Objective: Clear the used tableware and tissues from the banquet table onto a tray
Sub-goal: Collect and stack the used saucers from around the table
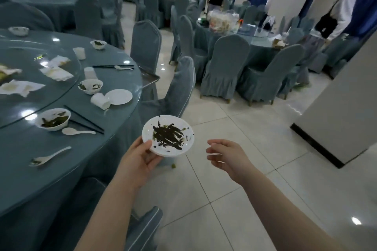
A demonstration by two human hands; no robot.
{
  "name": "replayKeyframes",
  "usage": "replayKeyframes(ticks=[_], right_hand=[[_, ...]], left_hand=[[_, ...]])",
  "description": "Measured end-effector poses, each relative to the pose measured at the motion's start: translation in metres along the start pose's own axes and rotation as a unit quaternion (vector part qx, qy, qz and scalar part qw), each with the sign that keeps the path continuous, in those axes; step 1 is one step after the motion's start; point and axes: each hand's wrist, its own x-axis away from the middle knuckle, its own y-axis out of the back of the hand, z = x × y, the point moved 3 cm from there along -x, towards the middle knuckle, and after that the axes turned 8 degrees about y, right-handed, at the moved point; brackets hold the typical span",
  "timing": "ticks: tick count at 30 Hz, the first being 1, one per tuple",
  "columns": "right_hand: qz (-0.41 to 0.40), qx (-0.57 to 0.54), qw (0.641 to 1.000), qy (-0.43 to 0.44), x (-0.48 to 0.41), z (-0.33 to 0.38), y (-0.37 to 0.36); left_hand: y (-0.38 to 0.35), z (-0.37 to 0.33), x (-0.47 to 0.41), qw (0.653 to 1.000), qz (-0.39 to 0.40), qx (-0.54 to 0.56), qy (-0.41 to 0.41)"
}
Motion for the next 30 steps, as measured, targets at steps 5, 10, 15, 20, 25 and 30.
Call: replayKeyframes(ticks=[5, 10, 15, 20, 25, 30], right_hand=[[0.056, 0.014, 0.997, -0.041, -0.077, -0.007, -0.004], [0.123, 0.038, 0.99, -0.06, -0.173, -0.001, 0.0], [0.206, 0.066, 0.975, -0.059, -0.253, 0.012, -0.012], [0.276, 0.071, 0.956, -0.075, -0.301, 0.023, -0.055], [0.314, 0.073, 0.943, -0.077, -0.342, 0.031, -0.106], [0.327, 0.116, 0.936, -0.057, -0.396, 0.05, -0.16]], left_hand=[[0.009, -0.014, -0.036, 0.998, -0.045, 0.023, -0.024], [-0.001, -0.027, -0.075, 0.988, -0.111, 0.087, -0.068], [-0.02, -0.042, -0.099, 0.969, -0.156, 0.138, -0.132], [-0.019, -0.054, -0.104, 0.948, -0.195, 0.167, -0.189], [-0.004, -0.082, -0.126, 0.927, -0.223, 0.188, -0.235], [0.015, -0.125, -0.173, 0.916, -0.243, 0.203, -0.246]])
